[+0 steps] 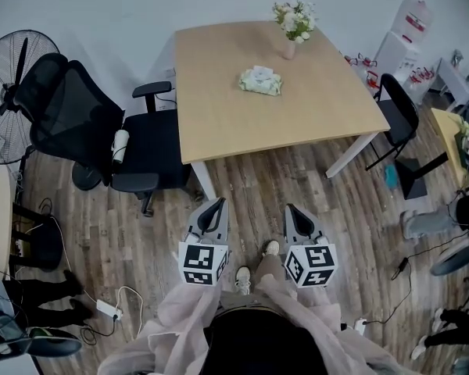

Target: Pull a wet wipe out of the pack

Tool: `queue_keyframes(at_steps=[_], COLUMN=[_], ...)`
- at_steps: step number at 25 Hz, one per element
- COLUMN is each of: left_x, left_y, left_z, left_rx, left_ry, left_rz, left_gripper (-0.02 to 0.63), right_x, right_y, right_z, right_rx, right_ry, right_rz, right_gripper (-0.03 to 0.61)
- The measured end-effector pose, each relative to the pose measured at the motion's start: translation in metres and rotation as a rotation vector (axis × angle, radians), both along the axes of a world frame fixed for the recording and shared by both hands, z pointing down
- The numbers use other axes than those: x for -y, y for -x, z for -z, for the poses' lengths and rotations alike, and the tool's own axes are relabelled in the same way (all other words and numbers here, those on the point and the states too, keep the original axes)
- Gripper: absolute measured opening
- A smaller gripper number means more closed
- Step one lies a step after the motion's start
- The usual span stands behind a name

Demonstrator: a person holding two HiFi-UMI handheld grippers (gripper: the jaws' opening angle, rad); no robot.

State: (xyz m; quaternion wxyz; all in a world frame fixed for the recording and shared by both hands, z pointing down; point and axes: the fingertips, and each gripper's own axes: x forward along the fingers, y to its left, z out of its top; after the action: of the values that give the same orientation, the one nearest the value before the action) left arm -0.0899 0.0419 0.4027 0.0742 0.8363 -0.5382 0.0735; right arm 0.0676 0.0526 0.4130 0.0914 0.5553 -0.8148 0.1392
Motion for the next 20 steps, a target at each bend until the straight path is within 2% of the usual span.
queue_keyframes(at_steps=[10,20], left_x=[0.022,0.078], left_y=[0.001,-0.012], left_z=[-0.008,-0.002], left_rx=[0.001,0.0], left_ry=[0.014,-0.006], left_rz=[0.027,0.052], left_gripper=[0.012,0.012], right_x=[0.026,0.083], right_y=[0.003,-0.012], right_z=[-0.008,-0.002], right_rx=[-0.008,-0.01], right_ry=[0.014,-0.004], right_rz=[0.04,0.06], right_gripper=[0.009,0.011])
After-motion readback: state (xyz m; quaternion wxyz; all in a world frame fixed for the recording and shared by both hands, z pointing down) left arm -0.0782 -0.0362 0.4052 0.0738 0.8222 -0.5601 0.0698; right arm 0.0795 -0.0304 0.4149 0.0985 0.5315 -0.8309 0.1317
